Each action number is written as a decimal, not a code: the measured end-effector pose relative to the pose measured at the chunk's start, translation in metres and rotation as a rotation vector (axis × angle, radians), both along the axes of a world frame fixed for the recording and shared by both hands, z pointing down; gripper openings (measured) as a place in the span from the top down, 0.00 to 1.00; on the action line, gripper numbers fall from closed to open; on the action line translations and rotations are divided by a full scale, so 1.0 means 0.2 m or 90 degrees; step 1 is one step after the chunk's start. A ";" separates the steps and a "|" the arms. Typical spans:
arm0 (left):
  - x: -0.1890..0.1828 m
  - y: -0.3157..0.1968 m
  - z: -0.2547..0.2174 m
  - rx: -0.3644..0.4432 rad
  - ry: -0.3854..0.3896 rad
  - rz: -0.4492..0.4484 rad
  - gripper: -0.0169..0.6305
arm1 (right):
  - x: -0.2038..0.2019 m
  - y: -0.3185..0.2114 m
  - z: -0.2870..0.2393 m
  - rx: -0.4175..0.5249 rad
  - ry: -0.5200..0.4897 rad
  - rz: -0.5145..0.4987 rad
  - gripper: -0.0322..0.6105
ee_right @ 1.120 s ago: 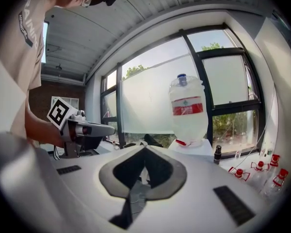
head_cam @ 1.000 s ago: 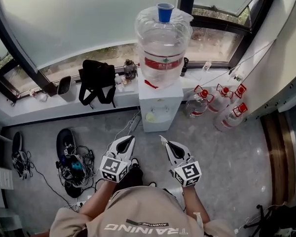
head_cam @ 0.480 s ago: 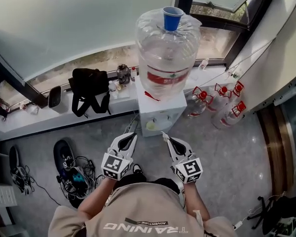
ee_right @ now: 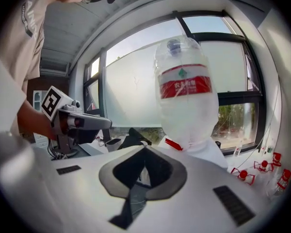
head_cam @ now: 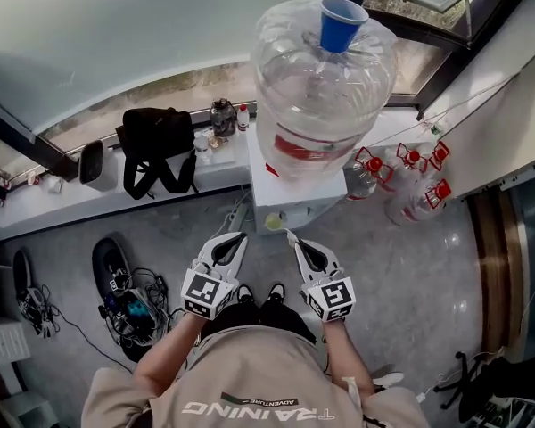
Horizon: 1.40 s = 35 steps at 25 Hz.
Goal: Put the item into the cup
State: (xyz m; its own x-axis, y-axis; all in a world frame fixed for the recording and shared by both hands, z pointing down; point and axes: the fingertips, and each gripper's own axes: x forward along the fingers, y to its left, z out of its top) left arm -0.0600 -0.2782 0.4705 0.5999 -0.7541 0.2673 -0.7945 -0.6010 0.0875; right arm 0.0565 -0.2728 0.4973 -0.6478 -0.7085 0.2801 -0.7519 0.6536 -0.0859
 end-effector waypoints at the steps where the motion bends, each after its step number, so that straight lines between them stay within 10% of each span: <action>1: 0.00 -0.01 0.03 -0.007 -0.003 -0.005 0.96 | -0.01 -0.03 0.03 -0.003 0.003 -0.007 0.93; 17: -0.01 -0.21 0.57 -0.111 0.007 -0.084 0.96 | -0.10 -0.31 0.82 -0.073 0.056 -0.067 0.93; 35: 0.04 -0.13 1.34 -0.171 -0.010 -0.046 0.96 | -0.16 -0.49 1.70 -0.133 0.080 -0.055 0.93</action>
State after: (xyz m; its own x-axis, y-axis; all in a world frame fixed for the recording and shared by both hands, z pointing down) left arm -0.0527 -0.3032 0.7380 0.5418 -0.6955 0.4721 -0.8366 -0.5001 0.2234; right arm 0.0249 -0.3703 0.8368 -0.6538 -0.5703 0.4973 -0.7076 0.6936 -0.1349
